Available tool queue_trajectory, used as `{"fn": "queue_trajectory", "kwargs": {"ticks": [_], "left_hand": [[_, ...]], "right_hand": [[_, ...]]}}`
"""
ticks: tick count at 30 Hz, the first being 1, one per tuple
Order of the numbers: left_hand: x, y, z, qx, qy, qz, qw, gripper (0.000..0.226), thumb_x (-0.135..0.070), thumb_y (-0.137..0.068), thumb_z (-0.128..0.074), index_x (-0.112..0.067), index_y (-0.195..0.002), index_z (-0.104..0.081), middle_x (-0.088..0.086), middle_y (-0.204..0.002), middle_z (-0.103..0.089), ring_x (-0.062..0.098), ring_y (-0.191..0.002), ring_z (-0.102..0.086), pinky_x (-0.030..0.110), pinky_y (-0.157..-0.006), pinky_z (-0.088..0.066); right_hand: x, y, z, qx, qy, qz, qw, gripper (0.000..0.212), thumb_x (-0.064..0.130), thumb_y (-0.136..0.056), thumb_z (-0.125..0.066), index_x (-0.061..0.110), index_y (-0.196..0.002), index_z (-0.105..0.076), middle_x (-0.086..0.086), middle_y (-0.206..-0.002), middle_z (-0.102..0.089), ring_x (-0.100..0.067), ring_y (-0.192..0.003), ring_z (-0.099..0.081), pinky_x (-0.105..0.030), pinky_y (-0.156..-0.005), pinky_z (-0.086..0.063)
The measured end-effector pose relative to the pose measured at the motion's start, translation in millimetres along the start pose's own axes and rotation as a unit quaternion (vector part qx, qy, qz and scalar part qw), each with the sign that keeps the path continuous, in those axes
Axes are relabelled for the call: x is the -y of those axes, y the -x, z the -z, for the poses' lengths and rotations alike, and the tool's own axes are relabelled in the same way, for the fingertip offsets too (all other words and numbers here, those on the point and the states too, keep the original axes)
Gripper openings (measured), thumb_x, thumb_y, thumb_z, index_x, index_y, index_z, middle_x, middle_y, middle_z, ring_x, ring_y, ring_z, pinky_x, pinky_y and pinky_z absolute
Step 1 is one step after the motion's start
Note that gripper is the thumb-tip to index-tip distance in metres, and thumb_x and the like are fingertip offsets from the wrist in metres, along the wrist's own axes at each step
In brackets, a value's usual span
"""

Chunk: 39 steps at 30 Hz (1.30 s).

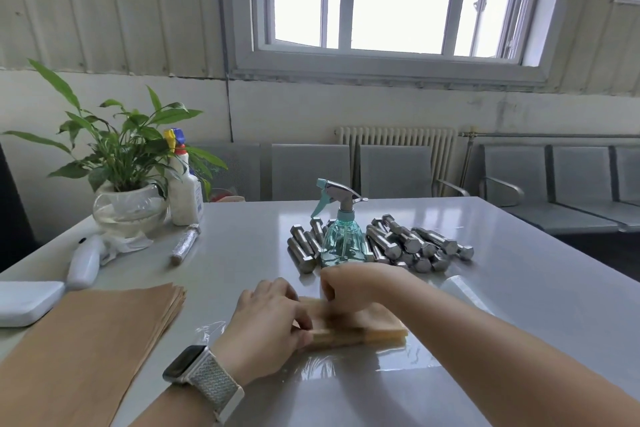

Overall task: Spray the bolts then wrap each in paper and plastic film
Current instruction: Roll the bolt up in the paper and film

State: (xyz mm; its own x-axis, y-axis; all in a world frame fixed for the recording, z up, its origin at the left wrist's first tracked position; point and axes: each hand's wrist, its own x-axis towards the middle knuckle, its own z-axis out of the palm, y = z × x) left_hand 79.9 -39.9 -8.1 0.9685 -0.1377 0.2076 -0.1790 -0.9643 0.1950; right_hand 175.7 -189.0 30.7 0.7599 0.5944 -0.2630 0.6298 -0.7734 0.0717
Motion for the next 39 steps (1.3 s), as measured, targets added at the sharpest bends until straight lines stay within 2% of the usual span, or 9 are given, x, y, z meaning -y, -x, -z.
{"fn": "queue_trajectory", "kwargs": {"ticks": [5, 8, 14, 20, 24, 29, 34, 37, 39], "left_hand": [[1.3, -2.3, 0.3, 0.003, 0.004, -0.011, 1.000, 0.026, -0.052, -0.090, -0.058, -0.039, -0.111, -0.067, -0.010, -0.156, -0.021, 0.012, -0.146, -0.008, 0.032, -0.111, -0.010], [3.0, -3.5, 0.3, 0.013, 0.013, -0.013, 1.000, 0.025, -0.052, -0.090, -0.058, -0.040, -0.111, -0.067, -0.010, -0.160, -0.015, 0.010, -0.149, 0.002, 0.034, -0.117, 0.000], [2.9, -3.5, -0.7, 0.009, 0.020, -0.013, 1.000, 0.026, -0.053, -0.090, -0.057, -0.040, -0.110, -0.067, -0.012, -0.160, -0.016, 0.009, -0.149, 0.001, 0.035, -0.118, 0.003], [6.6, -3.9, -4.9, -0.004, 0.013, -0.021, 1.000, 0.028, -0.057, -0.090, -0.055, -0.042, -0.110, -0.067, -0.014, -0.160, -0.015, 0.007, -0.148, 0.002, 0.033, -0.118, 0.004], [5.7, -4.8, -5.6, -0.005, 0.004, -0.027, 1.000, 0.027, -0.056, -0.090, -0.056, -0.041, -0.109, -0.067, -0.014, -0.159, -0.015, 0.007, -0.149, 0.003, 0.033, -0.117, 0.007], [4.7, -1.9, -5.7, -0.028, -0.012, -0.032, 0.999, 0.027, -0.056, -0.088, -0.057, -0.040, -0.107, -0.068, -0.015, -0.150, -0.028, 0.007, -0.142, -0.013, 0.032, -0.115, 0.008], [2.8, -3.6, -3.4, -0.031, -0.032, -0.034, 0.998, 0.027, -0.056, -0.087, -0.058, -0.041, -0.106, -0.069, -0.016, -0.140, -0.036, 0.012, -0.135, -0.026, 0.033, -0.116, 0.003], [3.0, -3.5, -2.7, -0.032, -0.036, -0.037, 0.998, 0.026, -0.057, -0.086, -0.059, -0.042, -0.104, -0.069, -0.016, -0.138, -0.037, 0.013, -0.132, -0.028, 0.035, -0.116, 0.000], [2.1, -3.7, -2.1, -0.033, -0.040, -0.043, 0.998, 0.027, -0.058, -0.086, -0.058, -0.042, -0.104, -0.069, -0.017, -0.136, -0.037, 0.013, -0.131, -0.028, 0.034, -0.115, -0.004]], "right_hand": [[-3.5, 8.9, 6.5, -0.076, 0.030, 0.043, 0.996, 0.013, 0.020, -0.093, -0.057, 0.020, -0.106, -0.061, -0.001, -0.112, -0.061, -0.022, -0.096, -0.057, -0.037, -0.079, -0.051], [-3.6, 9.6, 2.4, -0.072, 0.000, 0.048, 0.996, 0.019, 0.014, -0.097, -0.050, 0.017, -0.114, -0.056, -0.004, -0.118, -0.059, -0.025, -0.103, -0.057, -0.042, -0.088, -0.050], [2.1, -0.6, -3.4, -0.028, 0.015, 0.018, 0.999, 0.028, 0.011, -0.099, -0.045, 0.016, -0.125, -0.054, -0.008, -0.123, -0.060, -0.028, -0.105, -0.058, -0.036, -0.077, -0.046], [6.3, 6.6, 7.8, -0.062, 0.041, 0.055, 0.996, 0.012, 0.017, -0.092, -0.048, 0.021, -0.087, -0.058, 0.006, -0.084, -0.054, -0.022, -0.082, -0.055, -0.033, -0.064, -0.046], [-0.6, 17.7, 10.4, -0.092, -0.011, 0.061, 0.994, 0.006, 0.020, -0.093, -0.044, 0.022, -0.096, -0.048, 0.008, -0.084, -0.048, -0.020, -0.083, -0.047, -0.034, -0.072, -0.035], [-8.1, 27.2, 5.6, -0.087, -0.099, 0.061, 0.989, 0.013, 0.016, -0.094, -0.046, 0.023, -0.104, -0.047, 0.008, -0.086, -0.052, -0.015, -0.076, -0.051, -0.029, -0.062, -0.041], [-16.4, 33.9, 2.9, -0.060, -0.129, 0.035, 0.989, 0.041, 0.032, -0.080, -0.069, 0.033, -0.117, -0.051, 0.015, -0.090, -0.052, -0.004, -0.076, -0.051, -0.023, -0.058, -0.038], [-16.3, 34.8, -1.8, -0.052, -0.045, 0.039, 0.997, 0.015, 0.026, -0.081, -0.069, 0.022, -0.088, -0.056, 0.007, -0.078, -0.049, -0.015, -0.071, -0.048, -0.027, -0.054, -0.037], [-16.6, 36.8, -3.8, -0.062, -0.028, 0.034, 0.997, 0.025, 0.023, -0.081, -0.064, 0.018, -0.065, -0.046, 0.001, -0.066, -0.046, -0.020, -0.064, -0.045, -0.031, -0.054, -0.040]]}}
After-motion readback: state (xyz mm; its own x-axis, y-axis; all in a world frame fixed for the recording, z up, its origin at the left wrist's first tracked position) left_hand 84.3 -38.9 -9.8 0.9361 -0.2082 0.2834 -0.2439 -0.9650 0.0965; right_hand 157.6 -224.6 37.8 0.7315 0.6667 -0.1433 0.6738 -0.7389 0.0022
